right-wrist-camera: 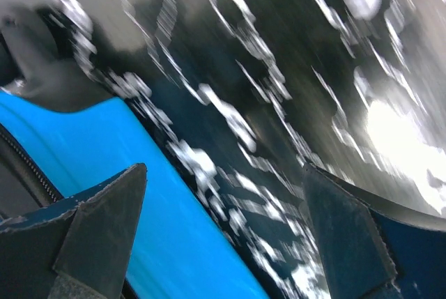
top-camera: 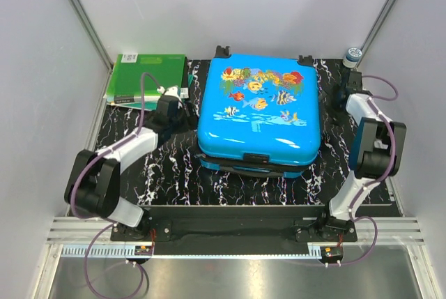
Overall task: Pack the luggage
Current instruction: Zip the luggage at the center of the board.
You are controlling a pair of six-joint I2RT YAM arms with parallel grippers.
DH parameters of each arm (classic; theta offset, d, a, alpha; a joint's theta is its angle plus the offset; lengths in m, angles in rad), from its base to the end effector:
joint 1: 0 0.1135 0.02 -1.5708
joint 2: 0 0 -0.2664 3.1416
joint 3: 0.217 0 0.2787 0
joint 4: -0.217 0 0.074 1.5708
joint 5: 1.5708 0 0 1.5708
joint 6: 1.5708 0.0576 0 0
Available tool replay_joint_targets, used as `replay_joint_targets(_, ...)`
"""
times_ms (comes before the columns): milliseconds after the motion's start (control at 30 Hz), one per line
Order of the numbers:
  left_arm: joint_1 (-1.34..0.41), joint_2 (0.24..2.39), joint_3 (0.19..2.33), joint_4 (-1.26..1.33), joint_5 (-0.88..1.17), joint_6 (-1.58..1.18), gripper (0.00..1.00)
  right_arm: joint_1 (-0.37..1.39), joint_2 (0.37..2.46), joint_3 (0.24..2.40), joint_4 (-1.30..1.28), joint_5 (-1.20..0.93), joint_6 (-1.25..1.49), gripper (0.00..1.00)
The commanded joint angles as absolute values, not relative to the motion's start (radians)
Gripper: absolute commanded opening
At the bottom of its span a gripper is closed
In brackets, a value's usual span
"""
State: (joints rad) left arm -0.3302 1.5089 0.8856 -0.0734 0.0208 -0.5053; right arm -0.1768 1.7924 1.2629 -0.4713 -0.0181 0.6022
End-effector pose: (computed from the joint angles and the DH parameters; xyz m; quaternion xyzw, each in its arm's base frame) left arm 0.3406 -0.1180 0.1848 -0.0748 0.9029 -0.1803 0.3830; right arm 0.4085 -0.0719 0.1769 0.3620 0.8887 0.0678 0.2730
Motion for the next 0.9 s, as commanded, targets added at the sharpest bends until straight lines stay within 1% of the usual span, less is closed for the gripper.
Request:
replay_joint_targets(0,-0.503,1.405,0.813,-0.035,0.138,-0.566,0.77,-0.101,1.907,1.439,-0.388,-0.245,0.529,1.00)
replay_joint_targets(133,-0.593,1.350,0.752,-0.003,0.127,-0.627,0.77,-0.101,2.038,1.609,-0.388,-0.375,0.477,1.00)
replay_joint_targets(233,-0.670,1.312,0.736,0.040,0.104,-0.658,0.77,-0.097,2.106,1.708,-0.406,-0.408,0.459,1.00)
replay_joint_targets(333,-0.698,1.264,0.727,0.032,0.098,-0.675,0.77,-0.101,2.125,1.781,-0.460,-0.330,0.453,1.00)
replay_joint_targets(400,-0.695,1.227,0.736,0.003,0.034,-0.660,0.79,-0.127,2.123,1.816,-0.498,-0.296,0.456,1.00)
replay_joint_targets(467,-0.674,1.177,0.758,-0.096,0.006,-0.617,0.80,-0.164,2.108,1.864,-0.561,-0.265,0.463,1.00)
replay_joint_targets(600,-0.582,1.095,0.762,-0.167,0.040,-0.584,0.81,-0.282,2.028,1.884,-0.633,-0.223,0.497,1.00)
replay_joint_targets(667,-0.510,1.069,0.765,-0.186,0.048,-0.565,0.82,-0.328,1.950,1.862,-0.673,-0.169,0.482,1.00)
replay_joint_targets(767,-0.398,1.113,0.813,-0.190,0.127,-0.549,0.83,-0.342,1.817,1.763,-0.684,-0.109,0.468,1.00)
replay_joint_targets(800,-0.376,1.132,0.849,-0.189,0.136,-0.542,0.83,-0.342,1.743,1.694,-0.686,-0.097,0.471,1.00)
replay_joint_targets(867,-0.341,1.204,0.899,-0.189,0.133,-0.528,0.83,-0.342,1.662,1.611,-0.686,-0.065,0.491,1.00)
